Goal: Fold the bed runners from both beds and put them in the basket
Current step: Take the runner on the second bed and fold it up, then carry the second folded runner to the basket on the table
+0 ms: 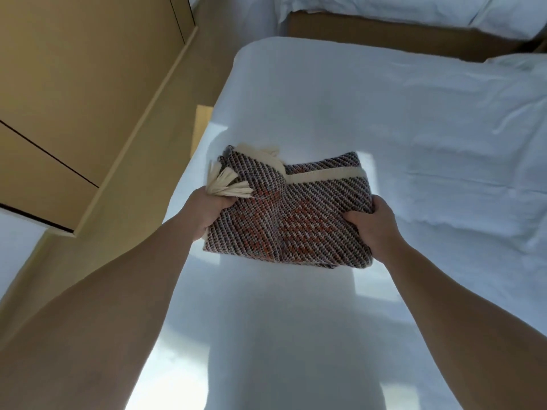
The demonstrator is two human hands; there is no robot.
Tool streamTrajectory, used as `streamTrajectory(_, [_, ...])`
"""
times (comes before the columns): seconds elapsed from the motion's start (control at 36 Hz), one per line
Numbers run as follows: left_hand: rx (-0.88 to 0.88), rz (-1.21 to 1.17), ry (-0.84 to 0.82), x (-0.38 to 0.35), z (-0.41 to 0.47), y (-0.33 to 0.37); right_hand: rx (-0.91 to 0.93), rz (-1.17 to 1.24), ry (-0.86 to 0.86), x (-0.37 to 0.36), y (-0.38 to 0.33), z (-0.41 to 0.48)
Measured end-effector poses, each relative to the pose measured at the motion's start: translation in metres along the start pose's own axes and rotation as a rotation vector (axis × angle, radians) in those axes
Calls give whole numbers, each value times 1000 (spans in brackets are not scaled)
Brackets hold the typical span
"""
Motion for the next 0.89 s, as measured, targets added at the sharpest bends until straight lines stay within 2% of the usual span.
streamTrajectory(0.14, [31, -115, 26, 39, -54, 22, 92, 6, -77, 12, -57, -37])
streamTrajectory(0.31, [63, -263, 136, 106, -127, 32, 199, 18, -223, 9, -123, -87])
streamTrajectory(0.61, [-6, -493, 550, 218, -330, 6, 462, -13, -634, -29, -212, -217])
streamTrajectory(0.89, [7, -685, 969, 272, -560, -99, 570, -85, -1035, -81, -211, -407])
Point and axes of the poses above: each hand's wrist, its own z-axis towards the middle knuckle, its own x-axis out of the back of the hand, y = z × x, the point moved 10 cm from there along z, towards the middle knuckle, and after that the axes turned 7 degrees about y, right-handed, at the moved point
